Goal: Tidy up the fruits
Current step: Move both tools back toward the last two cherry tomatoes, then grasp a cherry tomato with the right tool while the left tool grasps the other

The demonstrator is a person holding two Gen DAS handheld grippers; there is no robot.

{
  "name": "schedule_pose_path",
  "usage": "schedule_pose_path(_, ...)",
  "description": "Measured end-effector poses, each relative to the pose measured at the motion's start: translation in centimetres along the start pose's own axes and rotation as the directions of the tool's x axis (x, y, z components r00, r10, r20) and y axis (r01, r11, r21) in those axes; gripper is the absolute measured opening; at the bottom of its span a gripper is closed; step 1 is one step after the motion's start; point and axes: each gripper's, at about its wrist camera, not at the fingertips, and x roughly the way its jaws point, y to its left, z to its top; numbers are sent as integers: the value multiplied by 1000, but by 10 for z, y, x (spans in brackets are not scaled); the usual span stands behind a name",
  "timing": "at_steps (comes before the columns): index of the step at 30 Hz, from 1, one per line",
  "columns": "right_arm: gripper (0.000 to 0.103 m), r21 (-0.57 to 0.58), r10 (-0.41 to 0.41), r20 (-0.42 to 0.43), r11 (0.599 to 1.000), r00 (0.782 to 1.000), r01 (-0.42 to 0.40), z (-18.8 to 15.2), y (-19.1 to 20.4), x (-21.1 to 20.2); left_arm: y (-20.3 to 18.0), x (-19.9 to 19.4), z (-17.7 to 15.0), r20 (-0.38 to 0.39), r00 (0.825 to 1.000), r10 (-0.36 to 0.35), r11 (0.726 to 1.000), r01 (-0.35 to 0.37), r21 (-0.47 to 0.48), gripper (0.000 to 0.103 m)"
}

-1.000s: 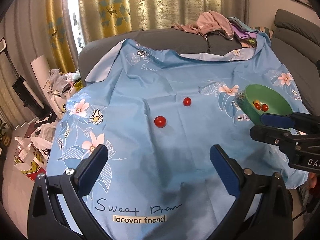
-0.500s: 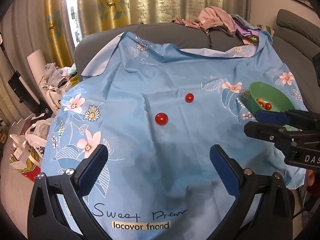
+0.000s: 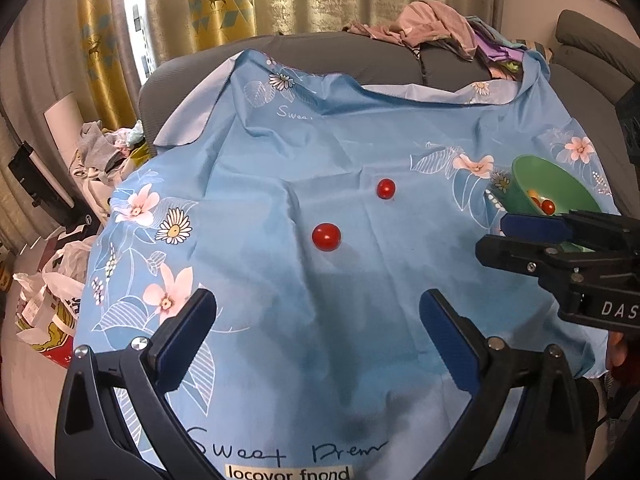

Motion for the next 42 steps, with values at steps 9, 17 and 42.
schedule_pose_path(9,49,24,-1,-11,1000,1000,1,7,-14,18,2,21,7,-22,1000,-16,1000,16,9,102)
schedule_pose_path(17,49,55,-4,-28,998,1000,5,16,-30,40,1,42,14,-39,997,-65,997,66,27,101)
schedule_pose_path(42,49,109,-49,-85,992,995,59,49,-76,113,5,99,44,-80,974,-212,968,220,121,75)
